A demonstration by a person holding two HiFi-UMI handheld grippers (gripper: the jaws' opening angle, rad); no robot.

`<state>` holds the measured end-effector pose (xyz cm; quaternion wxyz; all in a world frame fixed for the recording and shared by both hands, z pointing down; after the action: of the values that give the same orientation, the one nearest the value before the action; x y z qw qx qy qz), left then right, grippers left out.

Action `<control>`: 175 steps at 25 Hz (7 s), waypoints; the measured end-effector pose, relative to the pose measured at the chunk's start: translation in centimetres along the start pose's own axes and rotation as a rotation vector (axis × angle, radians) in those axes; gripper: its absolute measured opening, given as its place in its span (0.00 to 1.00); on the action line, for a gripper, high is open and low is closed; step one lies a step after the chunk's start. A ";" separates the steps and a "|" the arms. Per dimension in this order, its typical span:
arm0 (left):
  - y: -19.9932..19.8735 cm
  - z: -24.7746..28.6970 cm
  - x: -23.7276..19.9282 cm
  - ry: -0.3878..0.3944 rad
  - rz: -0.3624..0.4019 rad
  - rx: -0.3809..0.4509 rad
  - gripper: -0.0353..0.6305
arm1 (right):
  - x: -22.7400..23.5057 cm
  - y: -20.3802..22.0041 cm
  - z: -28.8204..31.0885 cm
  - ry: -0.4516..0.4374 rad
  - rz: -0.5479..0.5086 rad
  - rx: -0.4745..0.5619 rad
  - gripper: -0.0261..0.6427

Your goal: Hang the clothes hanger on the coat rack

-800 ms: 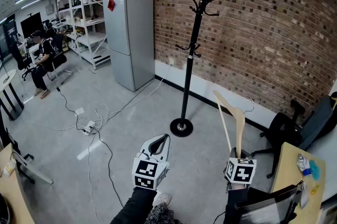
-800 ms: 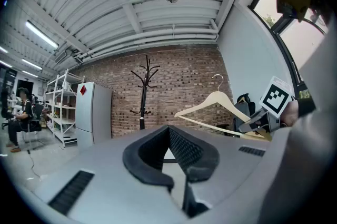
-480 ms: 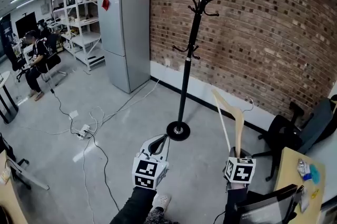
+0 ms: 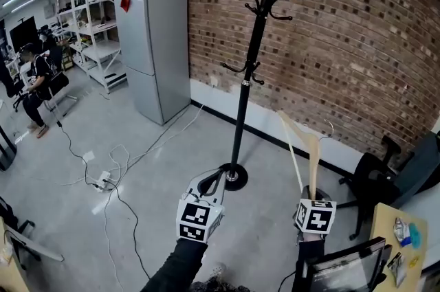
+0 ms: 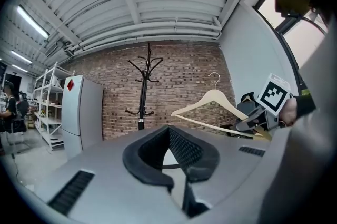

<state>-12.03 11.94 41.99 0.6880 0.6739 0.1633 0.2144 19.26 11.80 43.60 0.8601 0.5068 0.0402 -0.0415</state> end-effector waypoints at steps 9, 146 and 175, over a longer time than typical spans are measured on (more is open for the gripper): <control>-1.3 5.2 -5.4 0.022 0.021 0.011 0.06 | -1.0 -4.4 5.0 0.031 0.034 0.010 0.05; -2.7 41.8 -26.4 0.057 0.025 0.006 0.06 | -0.6 -40.0 40.1 -0.066 -0.153 0.403 0.25; -4.5 39.9 -17.9 0.104 0.068 0.024 0.06 | 3.0 -30.8 31.0 -0.105 -0.077 0.460 0.25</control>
<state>-6.48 -31.44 37.84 0.6627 0.6753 0.1784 0.2702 19.67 -30.34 31.48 0.7208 0.6846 0.0044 -0.1086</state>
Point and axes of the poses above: the fingertips, and each gripper's own axes: z forward along the fingers, x to its right, y out of its underside, the point moved 10 cm from there along -z, backward along the fingers, and after that the axes turned 4 degrees about y, right-handed, at the moved point
